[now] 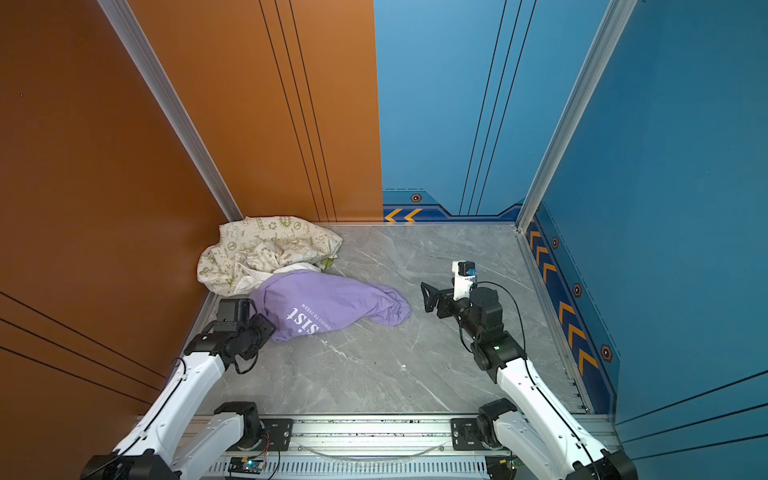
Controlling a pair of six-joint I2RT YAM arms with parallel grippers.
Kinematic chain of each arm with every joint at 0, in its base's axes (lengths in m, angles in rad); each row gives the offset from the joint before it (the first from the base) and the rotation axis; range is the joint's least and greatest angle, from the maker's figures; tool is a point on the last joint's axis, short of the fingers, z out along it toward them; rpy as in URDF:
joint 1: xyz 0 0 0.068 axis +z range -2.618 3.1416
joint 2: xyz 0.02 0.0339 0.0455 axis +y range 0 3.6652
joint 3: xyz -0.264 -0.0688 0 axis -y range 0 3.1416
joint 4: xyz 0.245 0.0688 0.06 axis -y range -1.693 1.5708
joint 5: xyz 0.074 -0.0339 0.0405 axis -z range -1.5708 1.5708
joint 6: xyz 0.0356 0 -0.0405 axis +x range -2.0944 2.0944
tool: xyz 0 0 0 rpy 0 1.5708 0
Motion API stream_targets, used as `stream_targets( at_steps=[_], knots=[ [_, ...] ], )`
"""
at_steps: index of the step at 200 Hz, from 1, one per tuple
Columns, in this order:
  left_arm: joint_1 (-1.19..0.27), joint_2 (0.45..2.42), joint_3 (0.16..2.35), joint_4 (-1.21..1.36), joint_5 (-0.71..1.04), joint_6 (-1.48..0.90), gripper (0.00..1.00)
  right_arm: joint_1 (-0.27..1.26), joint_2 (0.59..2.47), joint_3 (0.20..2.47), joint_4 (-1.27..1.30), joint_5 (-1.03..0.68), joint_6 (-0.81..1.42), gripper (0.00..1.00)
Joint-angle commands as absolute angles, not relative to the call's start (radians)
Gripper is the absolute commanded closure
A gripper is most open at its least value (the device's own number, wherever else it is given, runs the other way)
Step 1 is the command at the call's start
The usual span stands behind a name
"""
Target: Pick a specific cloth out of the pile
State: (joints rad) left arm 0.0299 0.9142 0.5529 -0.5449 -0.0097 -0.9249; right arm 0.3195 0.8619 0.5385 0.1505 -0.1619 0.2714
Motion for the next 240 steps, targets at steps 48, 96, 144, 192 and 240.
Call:
stream_targets(
  at_steps=[48, 96, 144, 192, 240],
  knots=[
    [0.087, 0.999, 0.483, -0.378, 0.104, -0.954, 0.52, 0.313, 0.852, 0.524, 0.173, -0.177, 0.297, 0.0],
    [0.088, 1.068, 0.46, -0.308, 0.126, -0.954, 0.63, 0.314, 0.851, 0.523, 0.173, -0.178, 0.298, 0.0],
    [0.094, 1.095, 0.441, -0.271, 0.119, -0.938, 0.84, 0.314, 0.853, 0.524, 0.172, -0.179, 0.301, 0.0],
    [0.098, 1.009, 0.483, -0.29, 0.127, -0.902, 1.0, 0.314, 0.852, 0.526, 0.169, -0.181, 0.299, 0.0],
    [0.086, 0.877, 0.646, -0.385, 0.15, -0.816, 1.0, 0.314, 0.856, 0.529, 0.171, -0.186, 0.301, 0.0]
  ],
)
